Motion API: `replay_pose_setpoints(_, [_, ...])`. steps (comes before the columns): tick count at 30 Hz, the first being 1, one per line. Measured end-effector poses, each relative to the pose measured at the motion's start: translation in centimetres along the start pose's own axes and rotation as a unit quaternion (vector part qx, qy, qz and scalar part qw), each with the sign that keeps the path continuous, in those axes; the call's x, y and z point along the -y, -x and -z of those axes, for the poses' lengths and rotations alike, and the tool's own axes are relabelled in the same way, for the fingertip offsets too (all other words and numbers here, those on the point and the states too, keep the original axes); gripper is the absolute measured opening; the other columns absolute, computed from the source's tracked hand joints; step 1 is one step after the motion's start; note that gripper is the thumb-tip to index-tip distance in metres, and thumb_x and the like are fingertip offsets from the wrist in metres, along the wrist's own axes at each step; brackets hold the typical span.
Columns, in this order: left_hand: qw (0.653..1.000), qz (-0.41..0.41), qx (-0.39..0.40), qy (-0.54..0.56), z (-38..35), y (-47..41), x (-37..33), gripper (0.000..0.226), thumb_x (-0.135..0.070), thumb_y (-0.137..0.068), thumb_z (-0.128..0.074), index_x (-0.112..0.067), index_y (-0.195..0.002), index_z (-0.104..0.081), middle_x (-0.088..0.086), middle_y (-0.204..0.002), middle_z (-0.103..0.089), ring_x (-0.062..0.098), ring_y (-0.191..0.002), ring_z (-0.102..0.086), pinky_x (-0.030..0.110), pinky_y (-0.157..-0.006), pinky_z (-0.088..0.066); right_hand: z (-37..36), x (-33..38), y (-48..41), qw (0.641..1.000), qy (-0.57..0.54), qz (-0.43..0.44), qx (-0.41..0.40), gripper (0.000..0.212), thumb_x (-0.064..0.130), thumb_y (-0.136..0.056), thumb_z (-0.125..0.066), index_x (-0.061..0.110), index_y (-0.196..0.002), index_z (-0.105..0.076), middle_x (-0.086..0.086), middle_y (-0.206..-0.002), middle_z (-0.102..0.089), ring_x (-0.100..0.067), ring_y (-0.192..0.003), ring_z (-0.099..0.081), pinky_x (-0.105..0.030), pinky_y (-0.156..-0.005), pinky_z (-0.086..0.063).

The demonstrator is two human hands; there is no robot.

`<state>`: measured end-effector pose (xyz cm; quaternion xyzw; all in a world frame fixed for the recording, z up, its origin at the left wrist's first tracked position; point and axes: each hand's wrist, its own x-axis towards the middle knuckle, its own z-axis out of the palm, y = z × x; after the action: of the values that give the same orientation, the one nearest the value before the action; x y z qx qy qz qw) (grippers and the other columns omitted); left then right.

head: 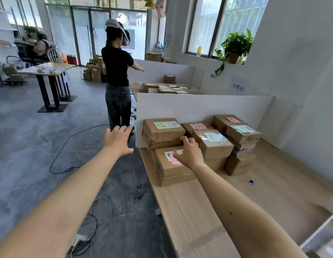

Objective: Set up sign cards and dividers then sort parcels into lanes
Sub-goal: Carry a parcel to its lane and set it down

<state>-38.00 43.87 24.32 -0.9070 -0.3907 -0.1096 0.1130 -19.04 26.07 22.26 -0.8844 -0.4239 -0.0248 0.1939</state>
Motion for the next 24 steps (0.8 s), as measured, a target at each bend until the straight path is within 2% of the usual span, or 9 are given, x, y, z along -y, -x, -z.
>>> replay_pose_setpoints(9, [0.999, -0.009, 0.046, -0.025, -3.7, -8.1, 0.3, 0.092, -0.057, -0.077, -0.063, -0.025, -0.149, -0.016, -0.003, -0.151, -0.03, 0.018, -0.135, -0.034, 0.037, -0.103, -0.033, -4.2, 0.0, -8.9, 0.999, -0.034, -0.002, 0.039, 0.068, 0.036, -0.082, -0.06, 0.018, -0.141, -0.032, -0.011, -0.14, -0.038, -0.028, -0.123, -0.042, -0.04, -0.096, -0.046])
replay_pose_setpoints(16, [0.996, -0.019, 0.084, 0.005, -6.6, -10.7, 0.2, 0.093, -0.055, -0.077, -0.065, -0.025, -0.15, -0.015, -0.003, -0.153, -0.027, 0.019, -0.136, -0.033, 0.038, -0.102, -0.034, -7.1, -0.7, -10.8, 0.995, -0.057, -0.021, 0.079, 0.067, 0.04, -0.081, -0.062, 0.021, -0.138, -0.032, -0.009, -0.132, -0.039, -0.027, -0.117, -0.046, -0.043, -0.095, -0.048])
replay_pose_setpoints(24, [0.994, -0.039, 0.101, 0.026, -9.5, -14.2, -0.5, 0.095, -0.053, -0.077, -0.068, -0.024, -0.15, -0.014, -0.002, -0.153, -0.027, 0.02, -0.136, -0.033, 0.04, -0.103, -0.034, -8.8, -1.8, -12.9, 0.993, -0.077, -0.049, 0.072, 0.068, 0.04, -0.081, -0.063, 0.021, -0.138, -0.032, -0.007, -0.131, -0.04, -0.025, -0.118, -0.044, -0.041, -0.096, -0.047])
